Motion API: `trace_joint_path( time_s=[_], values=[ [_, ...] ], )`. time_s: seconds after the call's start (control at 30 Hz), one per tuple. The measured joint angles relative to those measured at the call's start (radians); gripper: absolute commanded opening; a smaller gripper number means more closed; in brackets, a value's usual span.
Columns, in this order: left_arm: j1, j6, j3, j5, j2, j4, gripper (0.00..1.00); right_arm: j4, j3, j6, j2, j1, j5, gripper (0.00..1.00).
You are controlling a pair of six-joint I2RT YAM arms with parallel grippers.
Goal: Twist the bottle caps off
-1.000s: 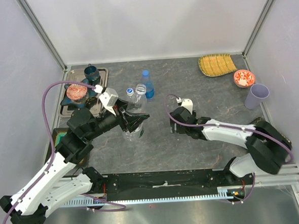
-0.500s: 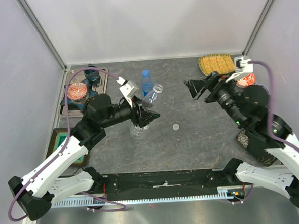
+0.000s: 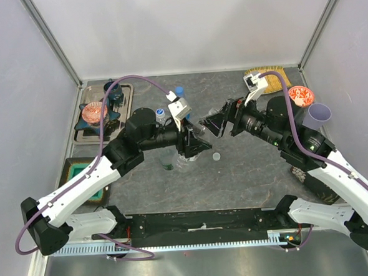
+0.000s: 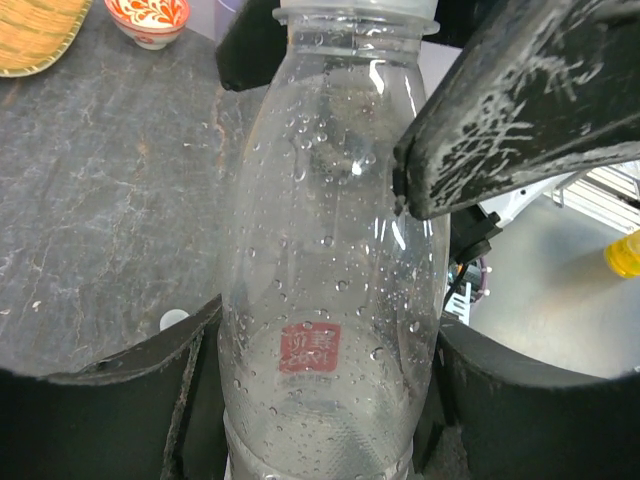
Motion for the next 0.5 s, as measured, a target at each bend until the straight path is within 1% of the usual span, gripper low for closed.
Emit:
trace_joint_path(
  time_s=[0.1,0.2,0.3,0.33,0.4,0.43,0.5],
  values=[
    [-0.018,0.006,0.008,0.002,0.017,0.0,0.35,0.007,0.0,-0.006,-0.006,0.0,-0.005,0.91],
    [-0.03,0.013,0.014,0.005,0.029,-0.004,0.36,0.01,0.0,-0.014,-0.011,0.0,-0.007,0.83],
    [-0.038,0.019,0.02,0.006,0.034,-0.007,0.36,0.011,0.0,-0.021,-0.014,0.0,-0.008,0.65],
    [-0.038,0.021,0.021,0.006,0.034,-0.007,0.36,0.013,-0.002,-0.023,-0.016,0.0,-0.01,0.53],
    [-0.038,0.023,0.023,0.006,0.034,-0.007,0.38,0.019,-0.008,-0.024,-0.021,0.0,-0.014,0.39],
    [-0.038,0.025,0.023,0.005,0.034,-0.009,0.39,0.029,-0.014,-0.02,-0.024,0.0,-0.021,0.28],
    [-0.039,0.033,0.024,0.01,0.034,-0.008,0.44,0.035,-0.024,-0.009,-0.034,0.0,-0.021,0.15]
  ],
)
